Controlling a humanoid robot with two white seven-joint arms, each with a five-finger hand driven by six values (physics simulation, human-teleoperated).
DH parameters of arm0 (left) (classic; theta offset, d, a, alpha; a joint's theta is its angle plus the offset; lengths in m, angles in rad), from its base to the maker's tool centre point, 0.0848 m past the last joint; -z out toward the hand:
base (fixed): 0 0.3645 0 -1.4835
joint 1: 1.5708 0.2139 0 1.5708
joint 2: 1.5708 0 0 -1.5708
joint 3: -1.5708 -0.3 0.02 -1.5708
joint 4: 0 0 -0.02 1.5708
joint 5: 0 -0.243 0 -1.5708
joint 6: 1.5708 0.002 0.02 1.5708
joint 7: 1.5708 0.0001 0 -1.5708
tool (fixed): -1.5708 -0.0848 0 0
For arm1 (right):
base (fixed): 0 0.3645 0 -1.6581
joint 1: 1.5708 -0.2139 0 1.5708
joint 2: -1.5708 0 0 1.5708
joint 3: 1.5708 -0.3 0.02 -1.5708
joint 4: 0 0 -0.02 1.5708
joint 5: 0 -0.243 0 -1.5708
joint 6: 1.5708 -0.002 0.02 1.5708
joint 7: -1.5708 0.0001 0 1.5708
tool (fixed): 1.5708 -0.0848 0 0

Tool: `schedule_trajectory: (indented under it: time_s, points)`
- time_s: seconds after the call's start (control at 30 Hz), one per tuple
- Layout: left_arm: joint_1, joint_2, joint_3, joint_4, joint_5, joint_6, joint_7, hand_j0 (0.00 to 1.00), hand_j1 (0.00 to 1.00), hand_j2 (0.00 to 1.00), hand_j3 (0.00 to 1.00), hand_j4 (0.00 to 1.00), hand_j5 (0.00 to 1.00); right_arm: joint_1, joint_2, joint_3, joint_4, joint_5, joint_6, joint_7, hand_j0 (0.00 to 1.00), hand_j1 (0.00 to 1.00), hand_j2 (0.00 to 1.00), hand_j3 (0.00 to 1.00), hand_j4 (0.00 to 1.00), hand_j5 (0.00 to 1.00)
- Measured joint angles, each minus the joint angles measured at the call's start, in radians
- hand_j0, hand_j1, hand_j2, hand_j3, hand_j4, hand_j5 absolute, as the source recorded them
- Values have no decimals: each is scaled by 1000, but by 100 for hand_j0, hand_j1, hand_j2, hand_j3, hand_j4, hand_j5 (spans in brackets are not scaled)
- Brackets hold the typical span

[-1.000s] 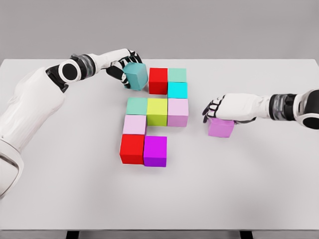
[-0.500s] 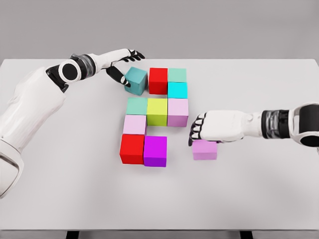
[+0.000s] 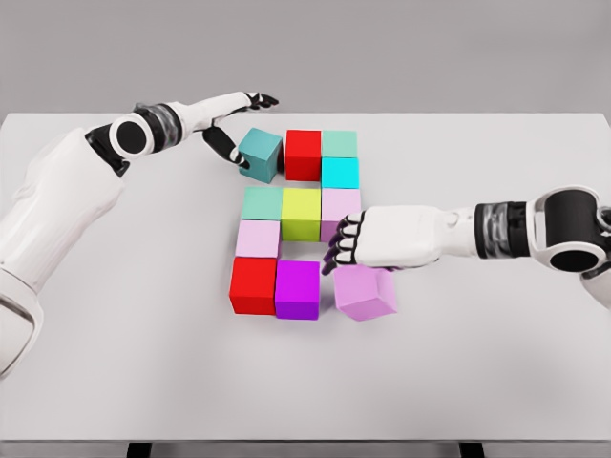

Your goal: Assemble the squares on the desktop into the number 2

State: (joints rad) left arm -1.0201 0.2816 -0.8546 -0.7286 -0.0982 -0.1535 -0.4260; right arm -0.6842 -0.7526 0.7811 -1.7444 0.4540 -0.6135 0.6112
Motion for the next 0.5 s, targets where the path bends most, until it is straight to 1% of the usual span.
schedule_trajectory:
  time_s: [0.23, 0.27, 0.3, 0.4, 0.5]
  points:
    - [0, -14, 0, 6, 30, 1, 2, 100, 100, 100, 100, 100, 100, 20, -8, -69, 4, -9, 0, 0, 100, 100, 100, 100, 100, 100]
    - [-2, -15, 0, 7, 30, 1, 2, 100, 100, 100, 100, 100, 100, 26, -14, -81, 5, -19, 0, 0, 100, 100, 100, 100, 100, 100]
    - [-2, -16, 0, 8, 31, 2, 2, 100, 100, 100, 100, 100, 100, 52, -19, -99, 6, -29, -1, 0, 100, 100, 100, 100, 100, 100]
    - [0, -19, 0, 10, 31, 2, 2, 100, 100, 100, 100, 100, 100, 104, -57, -178, 20, -44, -1, 0, 100, 100, 100, 100, 100, 100]
    - [0, -24, 0, 12, 31, 3, 2, 100, 100, 100, 100, 100, 100, 115, -96, -226, 50, -47, 0, 0, 100, 100, 100, 100, 100, 100]
